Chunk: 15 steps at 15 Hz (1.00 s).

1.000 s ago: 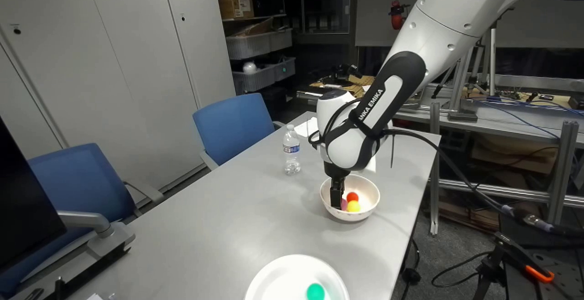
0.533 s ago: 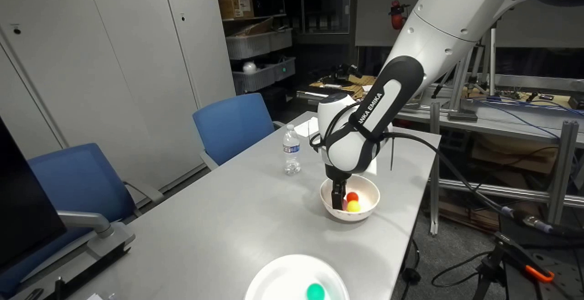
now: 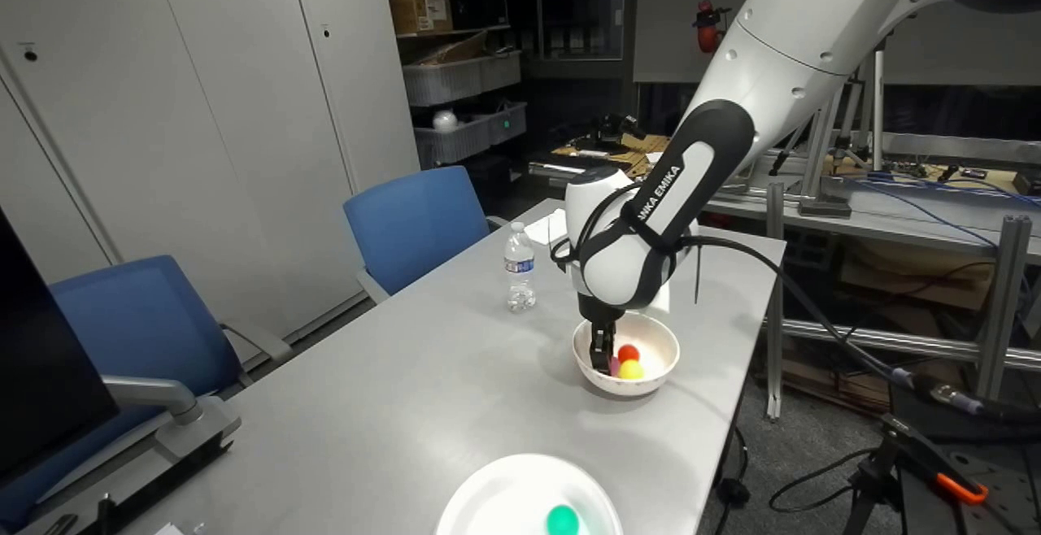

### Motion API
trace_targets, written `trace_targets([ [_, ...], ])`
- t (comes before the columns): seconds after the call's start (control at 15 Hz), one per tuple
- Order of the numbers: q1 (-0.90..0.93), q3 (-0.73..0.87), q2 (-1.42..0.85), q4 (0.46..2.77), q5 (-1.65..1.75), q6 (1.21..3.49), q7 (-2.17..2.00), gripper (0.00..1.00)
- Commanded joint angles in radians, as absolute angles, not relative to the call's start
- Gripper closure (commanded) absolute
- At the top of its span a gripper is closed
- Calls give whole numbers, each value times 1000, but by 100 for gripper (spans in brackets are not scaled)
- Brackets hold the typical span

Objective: Put the purple ball in the bowl on the plate

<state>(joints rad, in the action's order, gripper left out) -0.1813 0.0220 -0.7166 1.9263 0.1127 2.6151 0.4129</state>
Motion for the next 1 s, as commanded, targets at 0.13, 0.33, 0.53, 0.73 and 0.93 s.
trace_targets([
  [0.13,-203,13,-693,1930,123,2606,420,82],
  [0.33,-196,24,-629,1963,136,2567,419,82],
  [0.53,-185,31,-546,2000,148,2541,418,82],
  [0.73,-173,22,-464,2019,166,2513,435,82],
  [0.93,-167,-15,-409,2018,158,2513,488,82],
])
